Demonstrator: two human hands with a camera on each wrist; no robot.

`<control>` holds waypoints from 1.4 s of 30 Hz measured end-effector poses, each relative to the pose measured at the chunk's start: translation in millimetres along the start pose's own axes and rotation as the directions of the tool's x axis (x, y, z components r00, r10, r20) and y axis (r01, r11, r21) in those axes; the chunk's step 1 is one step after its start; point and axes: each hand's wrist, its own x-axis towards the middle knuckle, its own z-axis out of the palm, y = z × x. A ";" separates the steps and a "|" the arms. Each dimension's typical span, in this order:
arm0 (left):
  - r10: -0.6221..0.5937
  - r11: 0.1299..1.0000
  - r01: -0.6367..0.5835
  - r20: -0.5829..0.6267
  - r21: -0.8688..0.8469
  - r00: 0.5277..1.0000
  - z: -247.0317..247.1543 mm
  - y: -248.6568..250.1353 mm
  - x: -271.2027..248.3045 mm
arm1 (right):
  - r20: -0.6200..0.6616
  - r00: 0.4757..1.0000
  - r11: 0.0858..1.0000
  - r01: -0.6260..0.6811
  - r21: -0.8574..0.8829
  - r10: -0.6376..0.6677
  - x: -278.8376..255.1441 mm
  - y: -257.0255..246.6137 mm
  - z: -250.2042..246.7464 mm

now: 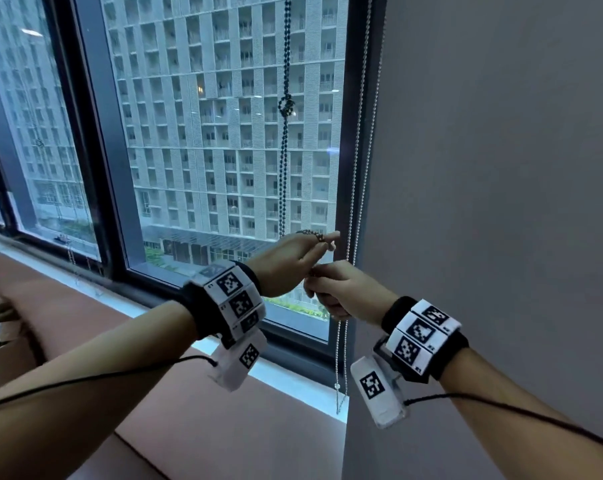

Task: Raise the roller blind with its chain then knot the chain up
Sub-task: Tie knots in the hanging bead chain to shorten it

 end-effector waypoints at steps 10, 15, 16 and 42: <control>-0.203 0.933 0.248 0.188 -0.261 0.961 -28.8 6.8 1.4 | -0.252 0.911 0.941 0.284 -0.186 -0.325 -0.2 -13.5 -16.2; -0.251 0.961 0.268 0.208 -0.061 0.946 -29.0 8.1 2.1 | -0.204 0.946 0.946 0.284 0.157 -0.250 3.6 -17.9 -14.6; -0.256 0.960 0.273 0.206 -0.058 0.944 -29.8 6.3 2.7 | -0.193 0.952 0.944 0.274 0.185 -0.239 3.8 -19.4 -14.6; -0.162 0.893 0.231 0.204 -0.387 0.966 -23.3 22.9 7.4 | -0.332 0.735 0.739 0.330 -0.587 -0.592 10.4 -21.4 -6.2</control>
